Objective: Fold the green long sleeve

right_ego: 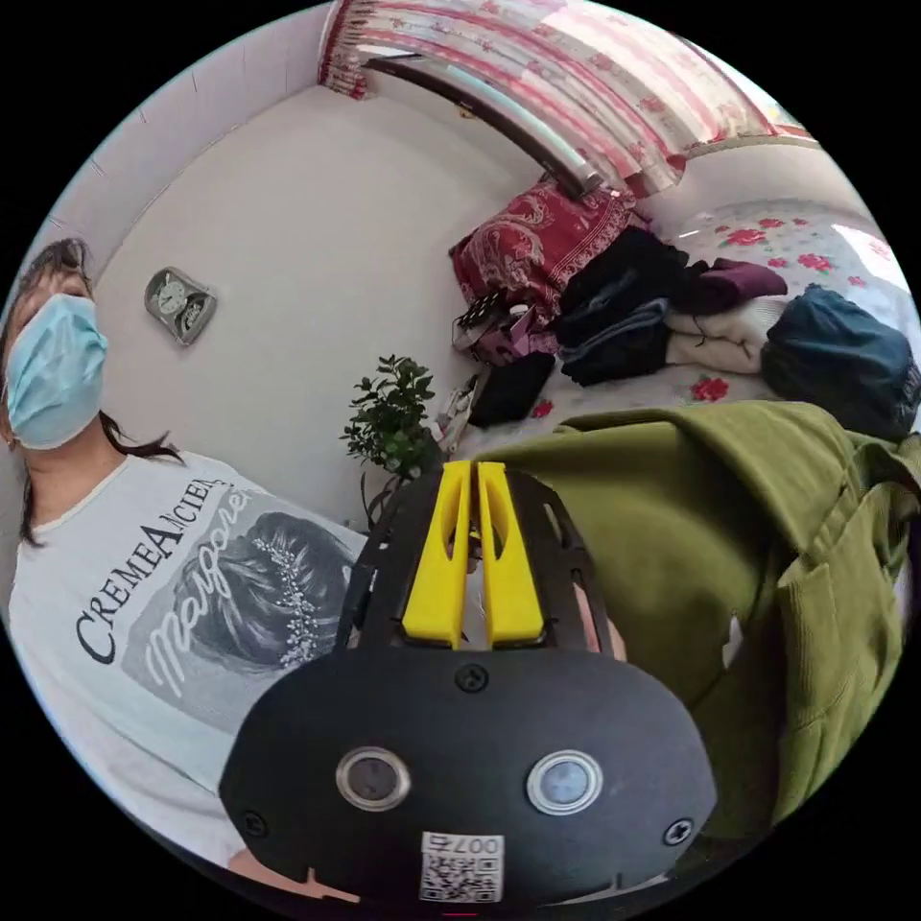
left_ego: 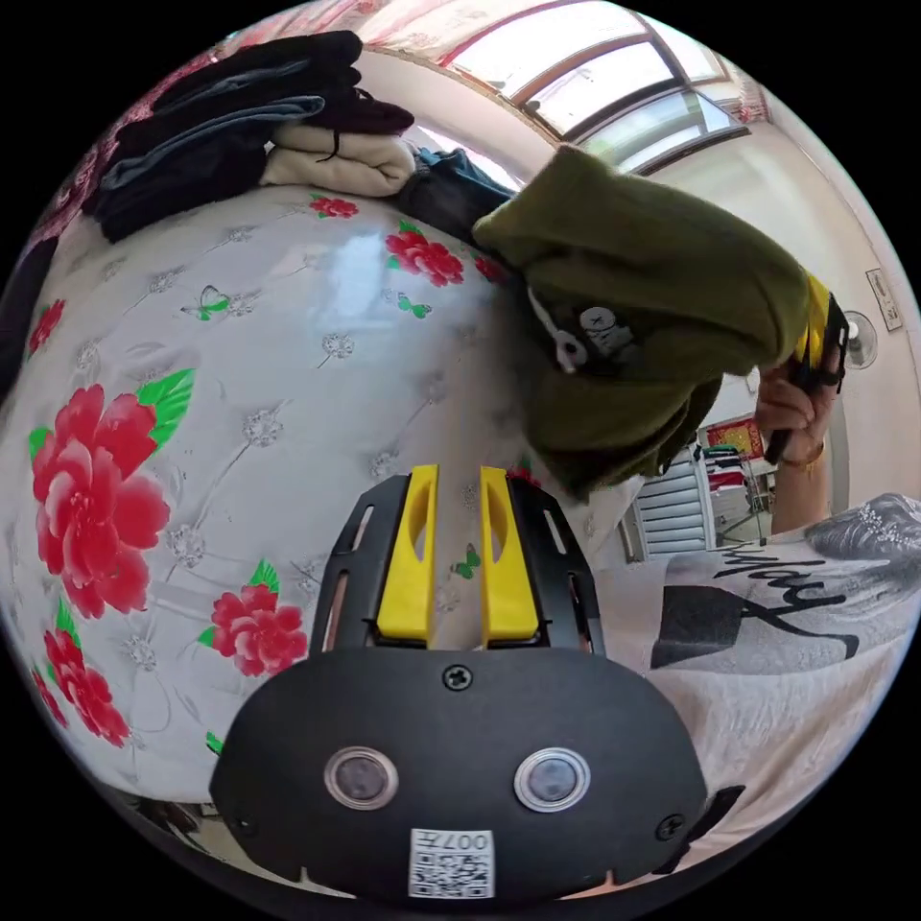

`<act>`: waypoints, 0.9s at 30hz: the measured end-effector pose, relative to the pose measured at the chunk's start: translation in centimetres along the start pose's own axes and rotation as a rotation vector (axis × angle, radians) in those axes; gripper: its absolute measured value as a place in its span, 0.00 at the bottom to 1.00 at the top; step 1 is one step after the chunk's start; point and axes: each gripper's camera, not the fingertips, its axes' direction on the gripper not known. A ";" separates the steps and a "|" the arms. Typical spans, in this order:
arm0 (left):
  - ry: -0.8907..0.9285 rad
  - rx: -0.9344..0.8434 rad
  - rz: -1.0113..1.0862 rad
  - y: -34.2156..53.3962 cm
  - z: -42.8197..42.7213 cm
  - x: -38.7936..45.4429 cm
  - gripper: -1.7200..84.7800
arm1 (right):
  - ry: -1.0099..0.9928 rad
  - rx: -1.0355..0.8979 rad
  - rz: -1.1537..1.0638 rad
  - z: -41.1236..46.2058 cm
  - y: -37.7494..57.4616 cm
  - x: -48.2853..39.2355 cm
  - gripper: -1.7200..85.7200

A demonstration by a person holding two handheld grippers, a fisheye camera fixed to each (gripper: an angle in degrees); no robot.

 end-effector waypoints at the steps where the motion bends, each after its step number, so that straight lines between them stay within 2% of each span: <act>1: -0.002 0.014 -0.036 0.6 -0.5 -0.9 0.10 | -0.017 -0.074 0.003 3.9 -0.2 0.0 0.04; 5: -0.034 0.101 -0.294 6.1 -4.9 -8.1 0.10 | -0.016 -0.195 0.006 10.3 0.0 0.8 0.06; 9: -0.112 0.145 -0.444 12.4 -8.2 -12.6 0.11 | 0.264 -0.305 -0.035 13.0 0.0 2.6 0.08; 12: -0.096 0.137 -0.471 14.6 -8.1 -13.6 0.11 | 0.352 -0.364 -0.063 15.5 -1.2 4.0 0.10; 16: -0.059 0.069 -0.384 13.1 -5.1 -12.4 0.12 | 0.497 -0.455 -0.167 22.5 -4.0 5.3 0.13; 20: 0.073 -0.016 -0.250 9.1 -0.4 -10.0 0.15 | 0.567 -0.562 -0.211 29.9 -5.5 7.6 0.13; 22: 0.089 -0.084 -0.168 7.4 1.7 -8.6 0.17 | 0.627 -0.694 -0.188 34.6 -4.9 10.5 0.12; 24: 0.012 -0.218 -0.045 5.7 4.8 -6.7 0.17 | 0.670 -0.788 -0.167 36.7 -3.8 12.5 0.10; 25: -0.028 -0.229 -0.012 5.5 5.2 -6.2 0.17 | 0.698 -0.738 -0.236 36.5 -3.5 12.0 0.08; 27: -0.114 -0.286 0.118 4.7 6.8 -4.8 0.13 | 0.694 -0.792 -0.259 36.4 -3.2 12.2 0.05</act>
